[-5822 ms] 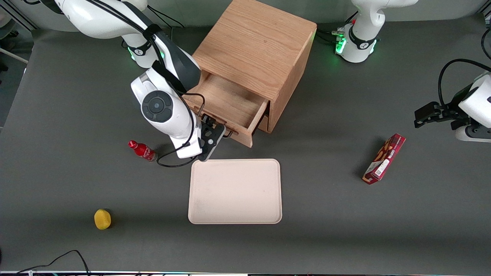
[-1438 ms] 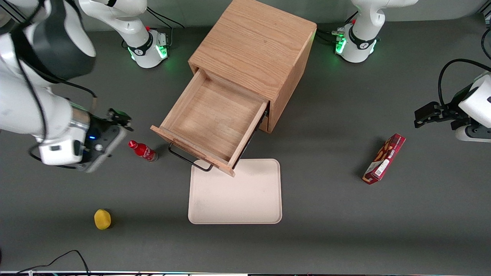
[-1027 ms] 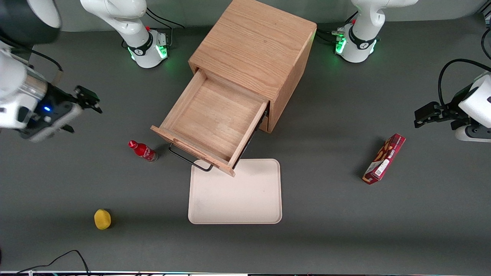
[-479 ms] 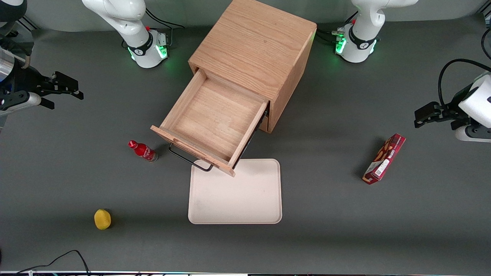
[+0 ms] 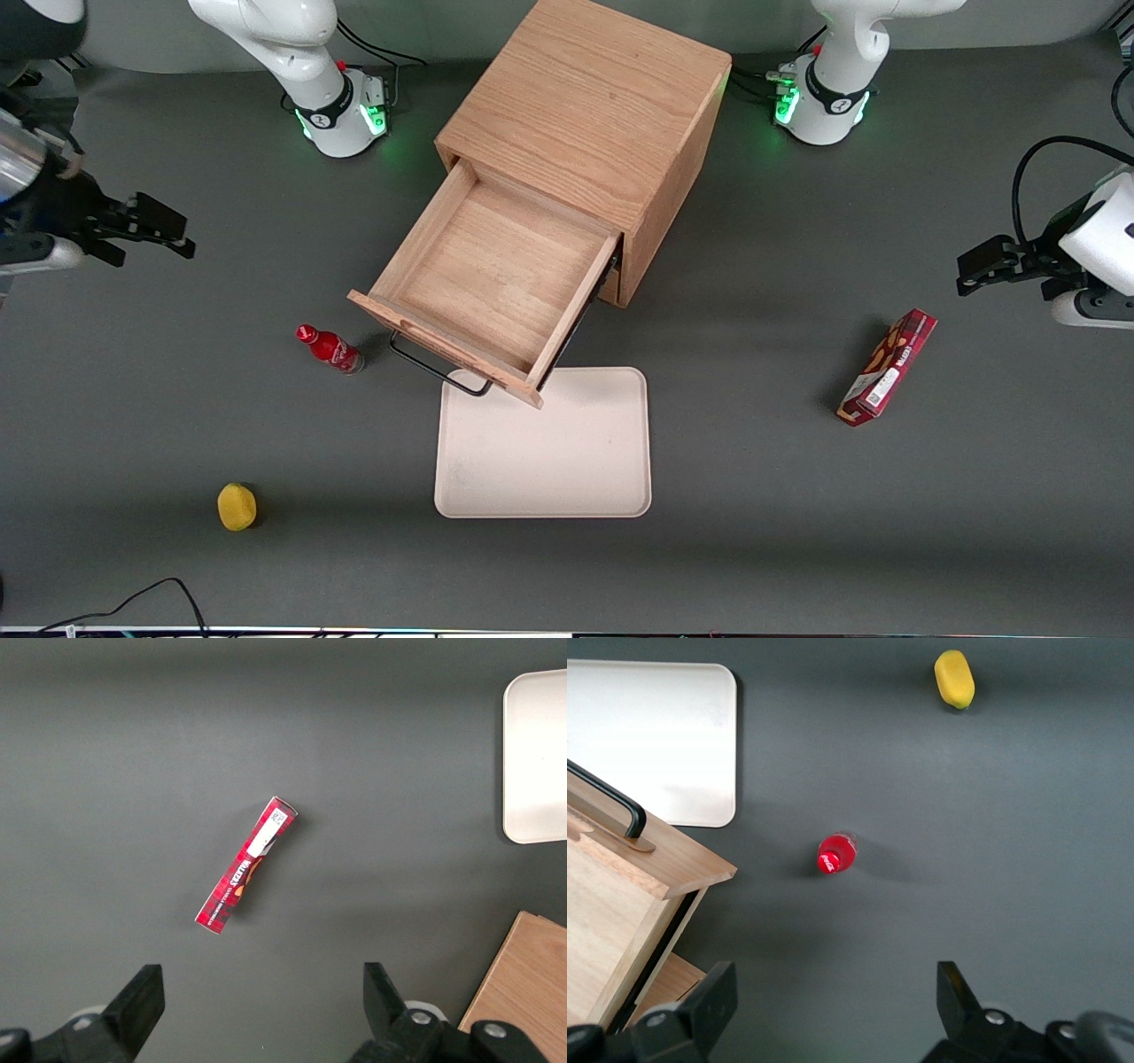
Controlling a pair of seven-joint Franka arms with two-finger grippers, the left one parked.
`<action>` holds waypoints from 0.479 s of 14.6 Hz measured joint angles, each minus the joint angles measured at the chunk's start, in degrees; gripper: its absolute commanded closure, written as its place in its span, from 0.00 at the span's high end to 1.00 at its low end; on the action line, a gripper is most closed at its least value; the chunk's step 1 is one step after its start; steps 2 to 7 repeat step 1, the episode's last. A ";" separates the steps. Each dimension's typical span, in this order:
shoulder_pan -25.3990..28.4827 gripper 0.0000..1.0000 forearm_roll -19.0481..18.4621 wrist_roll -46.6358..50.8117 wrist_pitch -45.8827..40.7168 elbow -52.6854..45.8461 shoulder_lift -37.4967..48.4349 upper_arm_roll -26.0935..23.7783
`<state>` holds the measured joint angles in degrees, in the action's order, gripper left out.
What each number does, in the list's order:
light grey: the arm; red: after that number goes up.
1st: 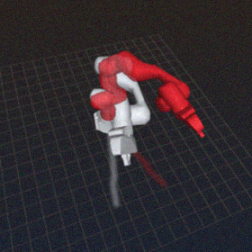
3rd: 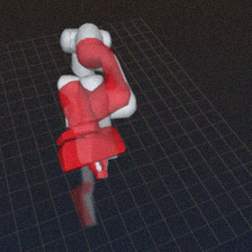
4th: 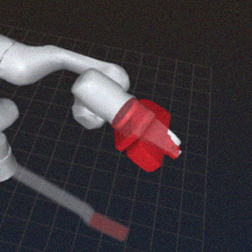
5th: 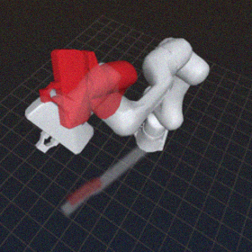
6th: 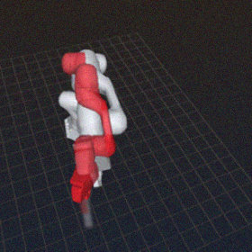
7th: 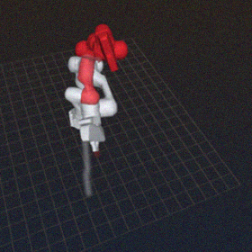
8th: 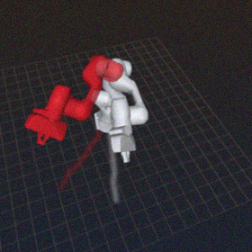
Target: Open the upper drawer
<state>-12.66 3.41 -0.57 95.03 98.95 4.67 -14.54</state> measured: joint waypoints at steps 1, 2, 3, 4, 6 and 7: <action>4.52 1.00 -0.91 0.78 0.53 -0.09 -0.64 3.68; 4.52 1.00 -0.91 0.78 0.53 -0.09 -0.64 3.68; 4.52 1.00 -0.91 0.78 0.53 -0.09 -0.64 3.68; 4.52 1.00 -0.91 0.78 0.53 -0.09 -0.64 3.68; 4.52 1.00 -0.91 0.78 0.53 -0.09 -0.64 3.68; 4.52 1.00 -0.91 0.78 0.53 -0.09 -0.64 3.68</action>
